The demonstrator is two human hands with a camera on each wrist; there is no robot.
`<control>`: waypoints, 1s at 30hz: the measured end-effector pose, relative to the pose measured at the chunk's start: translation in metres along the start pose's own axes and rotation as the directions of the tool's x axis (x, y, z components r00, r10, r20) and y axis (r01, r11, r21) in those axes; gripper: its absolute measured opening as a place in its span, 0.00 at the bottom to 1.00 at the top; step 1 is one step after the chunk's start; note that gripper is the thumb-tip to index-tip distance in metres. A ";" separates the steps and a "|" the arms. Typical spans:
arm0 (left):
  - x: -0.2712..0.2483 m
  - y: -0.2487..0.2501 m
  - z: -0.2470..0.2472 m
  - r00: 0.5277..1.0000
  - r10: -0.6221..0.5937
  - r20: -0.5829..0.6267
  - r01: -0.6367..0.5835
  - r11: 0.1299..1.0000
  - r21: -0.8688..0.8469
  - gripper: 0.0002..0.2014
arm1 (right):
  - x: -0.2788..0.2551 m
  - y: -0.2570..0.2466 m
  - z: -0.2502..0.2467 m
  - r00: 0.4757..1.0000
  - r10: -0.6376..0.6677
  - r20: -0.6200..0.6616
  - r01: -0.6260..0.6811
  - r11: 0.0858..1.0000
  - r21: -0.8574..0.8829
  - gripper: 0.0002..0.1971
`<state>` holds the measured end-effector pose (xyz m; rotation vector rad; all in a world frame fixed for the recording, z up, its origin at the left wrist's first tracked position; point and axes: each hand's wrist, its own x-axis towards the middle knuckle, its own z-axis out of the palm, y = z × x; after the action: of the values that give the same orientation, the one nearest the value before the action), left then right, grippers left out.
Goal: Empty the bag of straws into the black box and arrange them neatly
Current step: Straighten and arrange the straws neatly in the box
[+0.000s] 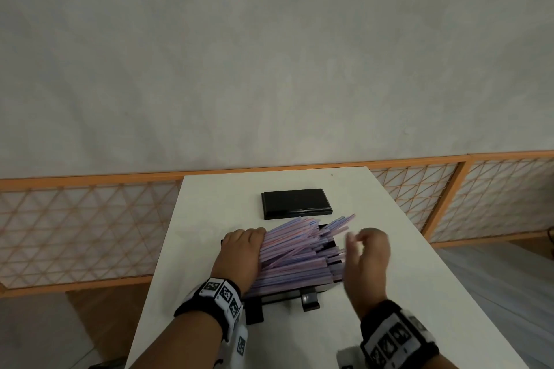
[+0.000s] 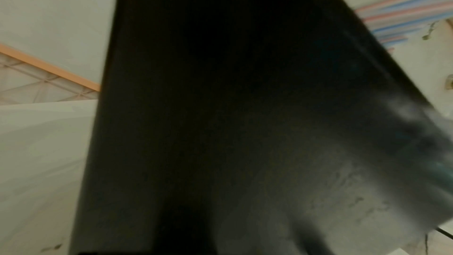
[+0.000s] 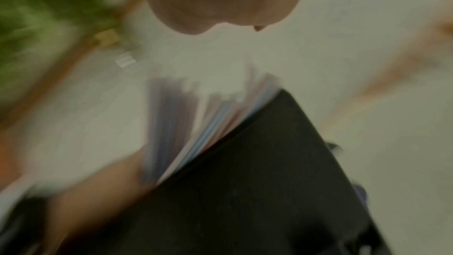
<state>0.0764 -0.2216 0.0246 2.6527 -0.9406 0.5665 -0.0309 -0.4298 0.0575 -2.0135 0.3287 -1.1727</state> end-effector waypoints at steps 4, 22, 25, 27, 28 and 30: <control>0.004 0.000 -0.002 1.000 -0.010 0.004 0.010 1.000 0.002 0.21 | -0.045 -0.036 0.010 0.486 -0.445 0.752 0.698 0.715 -0.028 0.07; 0.001 0.003 -0.006 1.000 0.006 0.001 -0.006 1.000 -0.015 0.26 | -0.026 -0.054 0.073 0.096 0.360 0.928 0.577 0.740 -0.347 0.33; 0.002 0.004 -0.007 1.000 -0.007 -0.001 0.007 1.000 -0.014 0.27 | -0.024 -0.051 0.073 0.103 0.369 0.924 0.534 0.763 -0.364 0.32; 0.001 0.004 -0.005 1.000 -0.004 0.003 0.004 1.000 -0.013 0.28 | -0.022 -0.050 0.072 0.097 0.369 0.924 0.505 0.782 -0.365 0.28; 0.001 0.003 -0.004 1.000 -0.003 0.004 0.003 1.000 -0.016 0.28 | -0.022 -0.050 0.071 0.093 0.367 0.926 0.488 0.794 -0.363 0.27; 0.000 0.003 -0.003 1.000 -0.004 0.003 0.004 1.000 -0.013 0.28 | -0.022 -0.050 0.070 0.083 0.353 0.932 0.470 0.811 -0.349 0.29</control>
<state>0.0741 -0.2228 0.0277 2.6444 -0.9362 0.5539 0.0073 -0.3502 0.0606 -2.8730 -0.2019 0.7398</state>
